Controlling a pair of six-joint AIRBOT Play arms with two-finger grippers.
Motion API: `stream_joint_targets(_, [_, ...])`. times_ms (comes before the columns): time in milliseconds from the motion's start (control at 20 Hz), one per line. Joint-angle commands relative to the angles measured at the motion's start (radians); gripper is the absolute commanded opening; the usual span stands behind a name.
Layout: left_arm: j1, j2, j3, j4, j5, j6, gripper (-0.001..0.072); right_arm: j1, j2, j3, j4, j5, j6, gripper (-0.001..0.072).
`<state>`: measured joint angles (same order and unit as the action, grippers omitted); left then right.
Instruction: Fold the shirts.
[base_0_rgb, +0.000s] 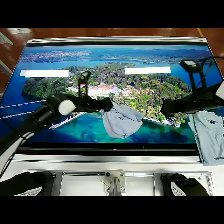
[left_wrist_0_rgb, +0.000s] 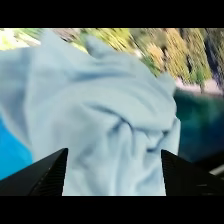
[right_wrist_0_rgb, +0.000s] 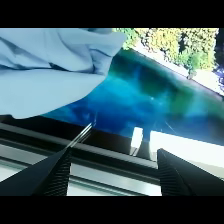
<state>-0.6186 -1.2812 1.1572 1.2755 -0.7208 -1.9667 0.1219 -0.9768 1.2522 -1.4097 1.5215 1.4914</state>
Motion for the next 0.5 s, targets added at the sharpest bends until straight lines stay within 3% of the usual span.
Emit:
stream_joint_targets(0, [0.19,0.039,0.032,-0.005,-0.132,0.087,0.0714,0.0,0.001,-0.094,-0.042,-0.068,0.001,0.065])
stream_joint_targets(150, [0.335,0.029,-0.003,-0.072,-0.303,0.219,0.0711,0.0,0.001,-0.11,-0.161,-0.07,0.002,0.0649])
stream_joint_targets(450, [0.356,-0.072,-0.211,-0.472,-0.212,0.436,0.0708,0.0,0.001,-0.11,-0.18,-0.145,0.066,0.0649])
